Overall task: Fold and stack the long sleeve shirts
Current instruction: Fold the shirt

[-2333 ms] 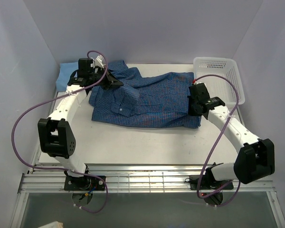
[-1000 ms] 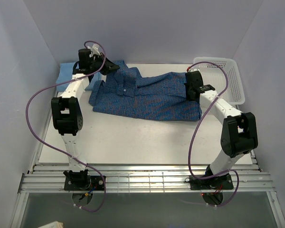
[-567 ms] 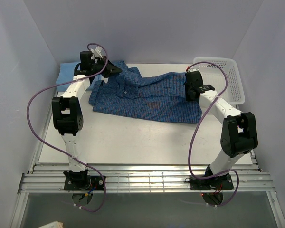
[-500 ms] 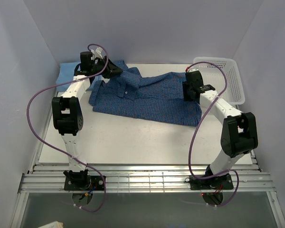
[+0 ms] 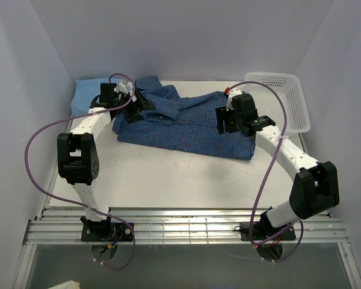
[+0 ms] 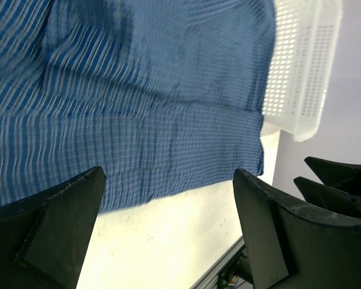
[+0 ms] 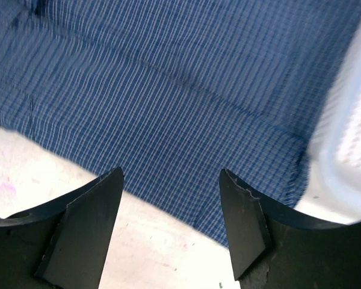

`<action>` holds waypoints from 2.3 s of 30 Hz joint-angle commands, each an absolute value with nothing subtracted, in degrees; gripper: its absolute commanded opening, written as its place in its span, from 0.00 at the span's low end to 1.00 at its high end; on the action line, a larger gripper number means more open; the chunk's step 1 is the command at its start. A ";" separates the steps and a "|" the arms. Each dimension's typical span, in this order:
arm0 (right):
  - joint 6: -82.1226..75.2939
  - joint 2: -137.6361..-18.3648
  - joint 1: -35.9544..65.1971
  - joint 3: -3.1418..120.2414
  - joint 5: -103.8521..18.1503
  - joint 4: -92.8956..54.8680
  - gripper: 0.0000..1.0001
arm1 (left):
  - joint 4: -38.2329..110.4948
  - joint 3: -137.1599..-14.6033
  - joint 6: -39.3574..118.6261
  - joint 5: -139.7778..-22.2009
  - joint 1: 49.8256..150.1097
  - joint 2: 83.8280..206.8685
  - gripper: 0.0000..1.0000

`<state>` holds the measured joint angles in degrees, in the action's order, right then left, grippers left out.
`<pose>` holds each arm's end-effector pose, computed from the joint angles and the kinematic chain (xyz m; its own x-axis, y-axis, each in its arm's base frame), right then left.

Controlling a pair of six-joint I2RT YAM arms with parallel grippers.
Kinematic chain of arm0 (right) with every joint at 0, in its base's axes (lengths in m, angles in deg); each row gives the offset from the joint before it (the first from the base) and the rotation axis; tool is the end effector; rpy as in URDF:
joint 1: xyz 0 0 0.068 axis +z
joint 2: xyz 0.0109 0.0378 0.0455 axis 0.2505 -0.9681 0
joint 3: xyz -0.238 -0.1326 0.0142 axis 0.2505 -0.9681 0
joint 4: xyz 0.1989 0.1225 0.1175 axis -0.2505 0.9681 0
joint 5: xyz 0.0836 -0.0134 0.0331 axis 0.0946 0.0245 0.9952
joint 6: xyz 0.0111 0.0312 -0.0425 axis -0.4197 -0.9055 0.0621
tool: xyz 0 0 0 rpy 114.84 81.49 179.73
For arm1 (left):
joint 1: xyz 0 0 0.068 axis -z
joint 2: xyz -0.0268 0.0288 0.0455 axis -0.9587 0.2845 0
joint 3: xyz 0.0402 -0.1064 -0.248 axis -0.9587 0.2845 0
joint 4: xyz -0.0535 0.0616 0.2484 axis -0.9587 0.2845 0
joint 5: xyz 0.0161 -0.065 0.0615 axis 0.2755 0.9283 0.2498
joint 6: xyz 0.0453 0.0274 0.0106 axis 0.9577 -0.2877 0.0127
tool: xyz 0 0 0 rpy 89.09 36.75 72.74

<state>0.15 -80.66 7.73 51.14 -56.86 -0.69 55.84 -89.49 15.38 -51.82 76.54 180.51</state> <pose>0.3103 0.1226 0.3064 -0.5391 -0.1595 -0.8270 -0.2612 0.9651 -0.0159 0.4341 -0.0450 0.2435 -0.8331 -0.4210 -0.3587 0.0035 0.6445 -0.7646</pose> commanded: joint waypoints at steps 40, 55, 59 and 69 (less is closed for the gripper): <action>-9.42 -81.04 9.49 21.68 -58.58 -0.11 0.66 | 80.23 -41.86 1.48 -74.30 76.45 149.98 0.98; -6.71 -74.87 28.19 37.31 -58.49 0.54 0.82 | 84.73 -56.00 5.33 -86.17 76.54 140.43 0.98; -4.69 -85.56 38.90 51.06 -57.79 -3.17 1.00 | 84.55 -58.73 5.86 -85.91 75.76 143.41 0.98; -8.99 -109.58 47.72 77.99 -62.88 -1.24 0.93 | 83.94 -54.97 5.95 -79.60 69.52 145.00 0.98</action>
<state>-6.16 -106.00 47.56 71.64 -59.84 -2.68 84.08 -57.01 5.76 -82.60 71.93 145.14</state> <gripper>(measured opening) 0.929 0.978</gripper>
